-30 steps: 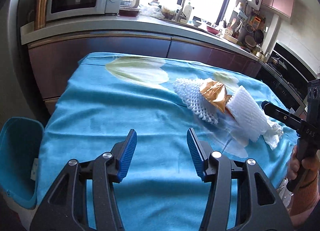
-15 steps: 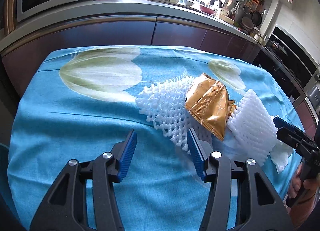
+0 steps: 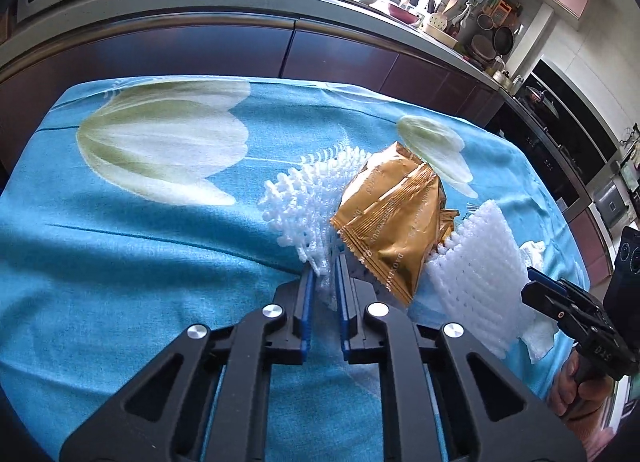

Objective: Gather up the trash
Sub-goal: 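Grasp a white foam net with the left tool while the right tool grasps another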

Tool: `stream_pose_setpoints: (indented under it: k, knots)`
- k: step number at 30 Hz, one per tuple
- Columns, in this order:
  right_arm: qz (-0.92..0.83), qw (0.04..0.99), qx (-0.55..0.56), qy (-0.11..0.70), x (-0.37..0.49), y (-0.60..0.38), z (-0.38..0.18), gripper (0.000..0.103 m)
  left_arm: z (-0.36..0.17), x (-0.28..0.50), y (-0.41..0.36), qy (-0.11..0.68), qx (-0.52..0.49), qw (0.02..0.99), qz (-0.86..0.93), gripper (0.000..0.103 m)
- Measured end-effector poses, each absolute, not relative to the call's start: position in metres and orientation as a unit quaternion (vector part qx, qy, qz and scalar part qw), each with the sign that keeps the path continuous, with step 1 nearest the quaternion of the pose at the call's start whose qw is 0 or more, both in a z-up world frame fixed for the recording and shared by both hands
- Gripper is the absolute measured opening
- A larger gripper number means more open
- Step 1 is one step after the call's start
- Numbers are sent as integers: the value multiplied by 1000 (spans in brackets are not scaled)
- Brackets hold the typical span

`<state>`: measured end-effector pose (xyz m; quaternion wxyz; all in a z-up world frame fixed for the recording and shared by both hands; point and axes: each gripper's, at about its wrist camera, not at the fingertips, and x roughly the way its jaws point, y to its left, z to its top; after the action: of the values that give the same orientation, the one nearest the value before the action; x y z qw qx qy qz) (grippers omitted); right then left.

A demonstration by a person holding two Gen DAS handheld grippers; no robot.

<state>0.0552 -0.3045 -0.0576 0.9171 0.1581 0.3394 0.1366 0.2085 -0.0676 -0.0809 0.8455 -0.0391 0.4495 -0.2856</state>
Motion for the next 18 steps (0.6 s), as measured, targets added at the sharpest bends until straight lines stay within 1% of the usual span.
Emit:
stream_pose_setpoints:
  k: [2,8,18]
  knots:
    - [140,918,153,339,54,-302,-56,14,-76,204,-64,441,-36,851,-283,8]
    - [158,918,155,328,51,-297,-49,12,-52,184,-50,404,-18,874,-269,8]
    - [180,921,152,309,45,-287,-34,11,-23,156,-11,366,-24,895,-252,8]
